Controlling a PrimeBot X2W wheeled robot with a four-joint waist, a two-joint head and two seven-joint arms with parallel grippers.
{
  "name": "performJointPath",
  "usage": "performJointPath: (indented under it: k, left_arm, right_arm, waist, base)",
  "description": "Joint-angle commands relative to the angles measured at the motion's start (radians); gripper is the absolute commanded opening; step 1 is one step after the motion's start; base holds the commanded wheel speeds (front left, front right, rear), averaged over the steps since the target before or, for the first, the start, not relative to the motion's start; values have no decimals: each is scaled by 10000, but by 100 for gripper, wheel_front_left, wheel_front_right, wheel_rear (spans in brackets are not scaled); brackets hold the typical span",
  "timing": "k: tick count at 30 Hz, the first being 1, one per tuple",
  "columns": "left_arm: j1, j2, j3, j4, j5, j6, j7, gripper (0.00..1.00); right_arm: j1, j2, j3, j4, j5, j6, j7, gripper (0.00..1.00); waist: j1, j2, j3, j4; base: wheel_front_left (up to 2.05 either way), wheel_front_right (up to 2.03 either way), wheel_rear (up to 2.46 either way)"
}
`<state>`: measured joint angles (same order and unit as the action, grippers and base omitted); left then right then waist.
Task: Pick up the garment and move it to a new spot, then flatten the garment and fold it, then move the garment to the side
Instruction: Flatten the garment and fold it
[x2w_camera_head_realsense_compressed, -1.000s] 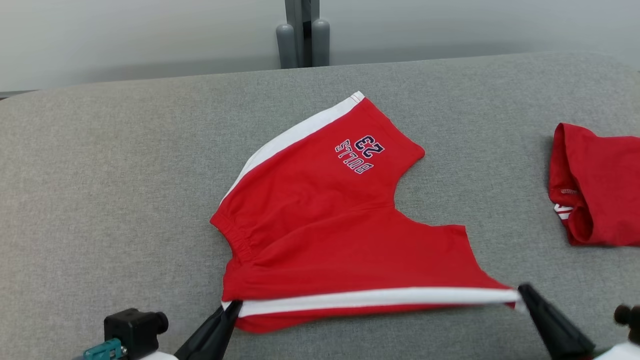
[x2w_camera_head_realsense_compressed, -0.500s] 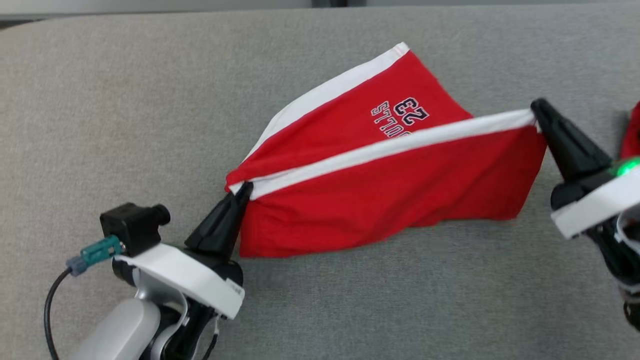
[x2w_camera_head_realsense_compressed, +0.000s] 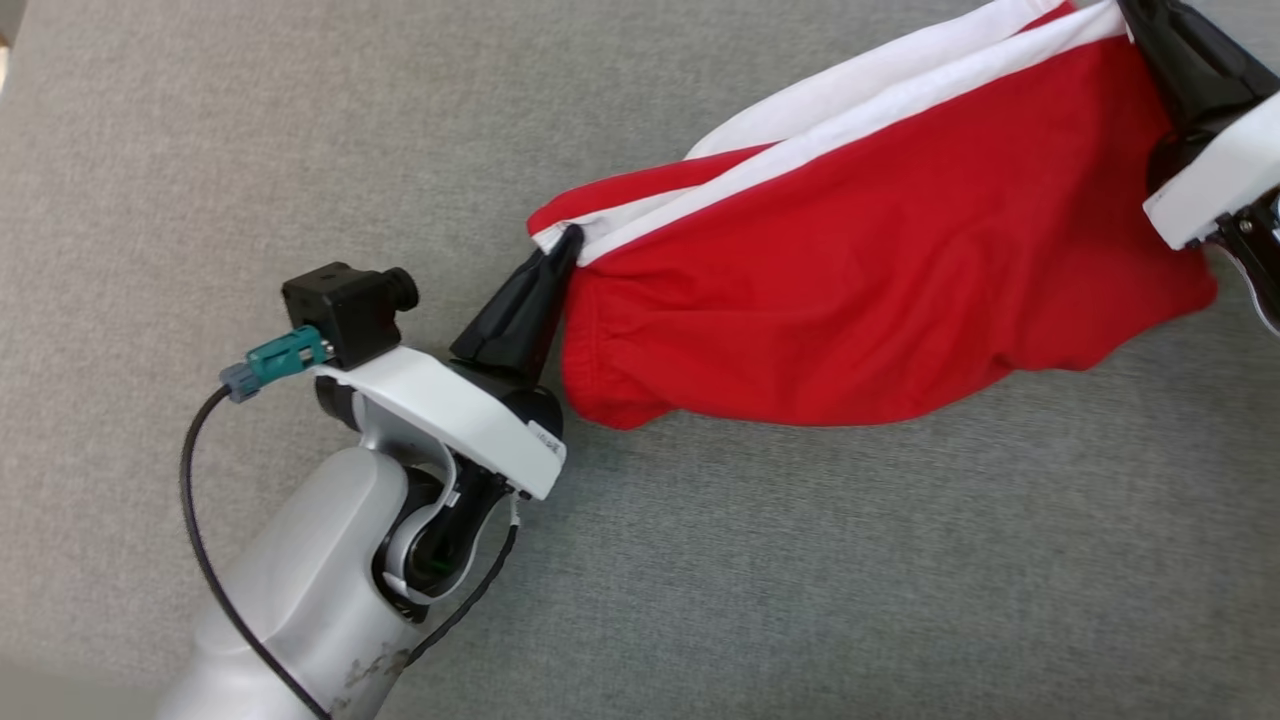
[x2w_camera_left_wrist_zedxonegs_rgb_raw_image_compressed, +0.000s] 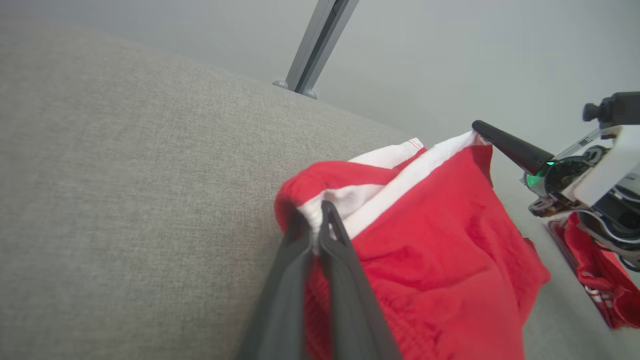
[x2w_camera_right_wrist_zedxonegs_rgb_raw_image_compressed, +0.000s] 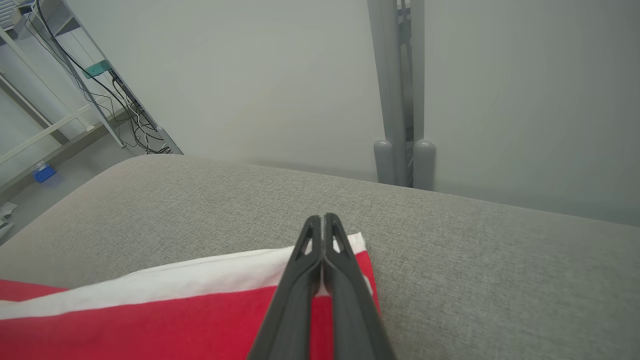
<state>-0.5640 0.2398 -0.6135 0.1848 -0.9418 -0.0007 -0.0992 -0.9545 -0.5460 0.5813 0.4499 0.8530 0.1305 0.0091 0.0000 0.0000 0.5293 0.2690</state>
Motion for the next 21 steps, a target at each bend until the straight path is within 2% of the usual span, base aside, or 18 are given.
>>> performJointPath:
  k: [1,9,10,11,12,13,17,21]
  left_arm:
    - [-191,-27,-9,154,5,-85,-65,0]
    - [-464,-392,-100,1121,-47,-325,-231,0]
    - [-471,-406,-73,1209,-32,-307,-309,0]
    - [-489,-408,-71,1292,31,-273,-396,0]
    - [-477,-418,-89,1364,82,-258,-455,43]
    - [-431,-412,-74,1416,111,-244,-547,100]
    - [-68,-254,129,1402,329,58,-1040,100]
    - [396,51,479,1030,543,526,-1350,100]
  right_arm:
    - [-205,-57,163,181,123,5,-113,0]
    - [-1341,-97,1723,1363,848,3,-837,0]
    - [-1411,-64,1837,1501,978,3,-991,12]
    - [-1452,-23,1942,1649,1073,5,-1134,49]
    - [-1476,12,2060,1730,1140,3,-1317,100]
    - [-1468,51,2173,1818,1228,5,-1516,100]
    - [-1095,119,2332,2079,1478,3,-2341,100]
    - [-548,322,1831,2295,1215,5,-2743,100]
  waist:
    - [0,0,237,262]
    - [0,0,242,407]
    - [0,0,199,397]
    - [0,0,154,380]
    - [0,0,100,350]
    - [0,0,23,303]
    - [0,0,-363,5]
    - [0,0,-859,-391]
  base:
    - [0,0,0]
    - [0,0,0]
    - [0,0,0]
    - [0,0,0]
    - [0,0,0]
    - [0,0,0]
    - [0,0,0]
    - [0,0,0]
